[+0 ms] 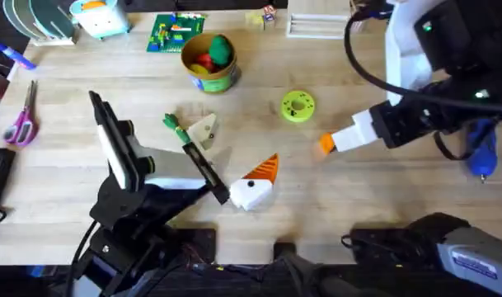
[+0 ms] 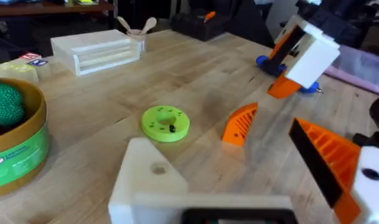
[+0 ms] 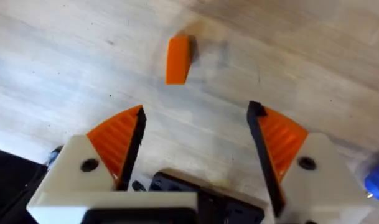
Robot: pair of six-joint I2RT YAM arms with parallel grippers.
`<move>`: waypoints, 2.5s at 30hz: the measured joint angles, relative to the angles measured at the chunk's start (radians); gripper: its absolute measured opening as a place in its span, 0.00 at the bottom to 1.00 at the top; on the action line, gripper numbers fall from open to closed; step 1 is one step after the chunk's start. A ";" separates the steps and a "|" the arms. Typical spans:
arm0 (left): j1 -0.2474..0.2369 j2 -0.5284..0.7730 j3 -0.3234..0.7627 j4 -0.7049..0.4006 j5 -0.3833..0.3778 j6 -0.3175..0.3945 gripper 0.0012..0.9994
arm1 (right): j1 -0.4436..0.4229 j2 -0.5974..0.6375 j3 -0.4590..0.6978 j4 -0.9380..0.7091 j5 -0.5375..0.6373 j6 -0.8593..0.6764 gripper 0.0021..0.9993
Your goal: Pick up the gripper from the table and insert it into the empty holder that is missing its gripper. Then pick up a screw, insert it into the mounting hole, and use the screwdriver to tighten it. Finally, clean up the table by picking up the vegetable and placing it into the bucket.
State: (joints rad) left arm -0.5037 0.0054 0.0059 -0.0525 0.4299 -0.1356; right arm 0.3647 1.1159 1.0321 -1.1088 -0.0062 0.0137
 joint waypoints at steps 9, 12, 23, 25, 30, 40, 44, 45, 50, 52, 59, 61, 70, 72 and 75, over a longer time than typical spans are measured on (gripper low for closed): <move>0.000 0.000 0.000 0.000 0.000 0.000 0.99 | 0.092 0.108 -0.061 0.141 0.029 0.068 0.98; 0.000 0.000 0.000 0.000 0.000 0.000 0.99 | 0.101 0.144 -0.096 0.154 0.029 0.094 0.98; 0.000 0.000 0.000 0.000 0.000 0.000 0.99 | 0.101 0.167 -0.149 0.229 0.036 0.146 0.71; 0.000 0.000 0.000 0.000 0.000 0.000 0.99 | 0.101 0.167 -0.149 0.242 0.036 0.148 0.67; 0.000 0.000 0.000 0.000 0.000 0.000 0.99 | 0.101 0.167 -0.149 0.249 0.036 0.154 0.52; 0.000 0.000 0.000 0.000 0.000 0.000 0.99 | 0.101 0.166 -0.148 0.244 0.046 0.162 0.01; 0.000 0.000 0.000 0.000 0.000 0.000 0.99 | 0.101 0.149 -0.115 0.173 0.043 0.162 0.01; 0.000 0.000 0.000 0.000 0.000 0.000 0.99 | 0.101 0.135 -0.097 0.153 0.043 0.162 0.01; 0.000 0.000 0.000 0.000 0.000 0.000 0.99 | 0.101 0.013 0.008 0.138 0.043 0.132 0.01; 0.000 0.000 0.000 0.000 0.000 0.000 0.99 | 0.095 -0.041 0.014 0.174 0.034 0.115 0.01; 0.000 0.000 0.000 0.000 0.000 0.000 0.99 | 0.021 -0.047 -0.140 0.619 -0.305 0.158 0.01; 0.000 0.000 0.000 0.000 0.000 0.000 0.99 | 0.018 -0.009 -0.175 0.679 -0.418 0.205 0.01; 0.000 0.000 0.000 0.000 0.000 0.000 0.99 | 0.016 0.149 -0.190 0.813 -0.865 0.385 0.01; 0.000 0.000 0.000 0.000 0.000 0.000 0.99 | 0.017 0.188 -0.190 0.820 -0.944 0.414 0.01; 0.000 0.000 0.000 0.000 0.000 0.000 0.99 | 0.016 0.252 -0.190 0.821 -1.048 0.450 0.01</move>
State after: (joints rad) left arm -0.5037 0.0054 0.0059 -0.0525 0.4300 -0.1360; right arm 0.3809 1.3677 0.8417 -0.2874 -1.0542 0.4637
